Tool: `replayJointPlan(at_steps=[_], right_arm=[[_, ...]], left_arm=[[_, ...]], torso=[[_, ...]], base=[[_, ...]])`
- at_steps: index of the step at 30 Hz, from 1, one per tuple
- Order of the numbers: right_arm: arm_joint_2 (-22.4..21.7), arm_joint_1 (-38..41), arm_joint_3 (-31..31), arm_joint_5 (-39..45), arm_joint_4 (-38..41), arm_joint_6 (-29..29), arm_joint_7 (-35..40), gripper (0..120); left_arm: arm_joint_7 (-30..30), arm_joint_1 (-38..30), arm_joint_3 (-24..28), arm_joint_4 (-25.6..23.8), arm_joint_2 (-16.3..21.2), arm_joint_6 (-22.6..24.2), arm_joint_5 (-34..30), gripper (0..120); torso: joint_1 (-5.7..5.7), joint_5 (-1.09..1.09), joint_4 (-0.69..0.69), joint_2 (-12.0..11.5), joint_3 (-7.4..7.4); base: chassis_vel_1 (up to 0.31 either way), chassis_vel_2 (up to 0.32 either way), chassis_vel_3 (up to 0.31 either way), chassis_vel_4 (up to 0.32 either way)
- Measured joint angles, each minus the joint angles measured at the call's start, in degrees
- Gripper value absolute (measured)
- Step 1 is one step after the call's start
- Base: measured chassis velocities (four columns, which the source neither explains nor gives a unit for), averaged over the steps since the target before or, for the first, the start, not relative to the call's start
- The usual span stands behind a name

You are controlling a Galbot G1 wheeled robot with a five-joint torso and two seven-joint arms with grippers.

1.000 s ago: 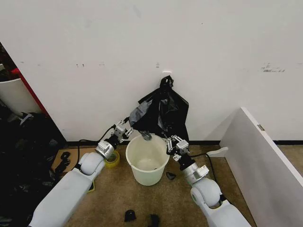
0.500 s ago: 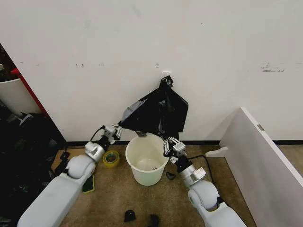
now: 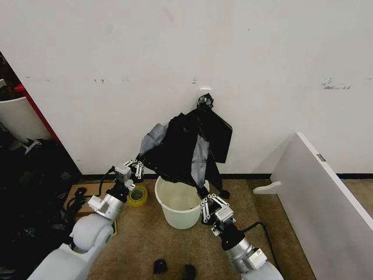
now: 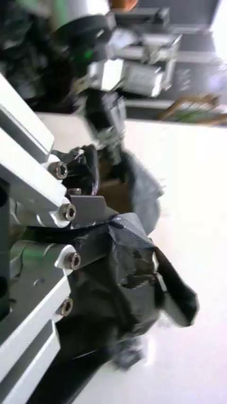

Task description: Place the garbage bag over the trash bin.

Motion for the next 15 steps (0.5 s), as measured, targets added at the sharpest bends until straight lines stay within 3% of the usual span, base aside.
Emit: replayJointPlan(at_steps=[7,15], right_arm=[[1.1,1.9,0.1,6.1,-0.4,2.0,-5.6,0],[2.8,5.9,-0.3,9.3,-7.4,2.8,-6.9,0]], left_arm=[[0.1,2.7,-0.3,-4.7,-1.2,2.1,-2.8,0],[-0.1,2.2,0.1,-1.1,-3.6,0.3,0.6,0]], torso=[[0.00,0.00,0.01,0.0,0.00],[0.01,0.00,0.01,0.0,0.01]], base=[[0.000,0.000,0.000,0.000],[0.000,0.000,0.000,0.000]])
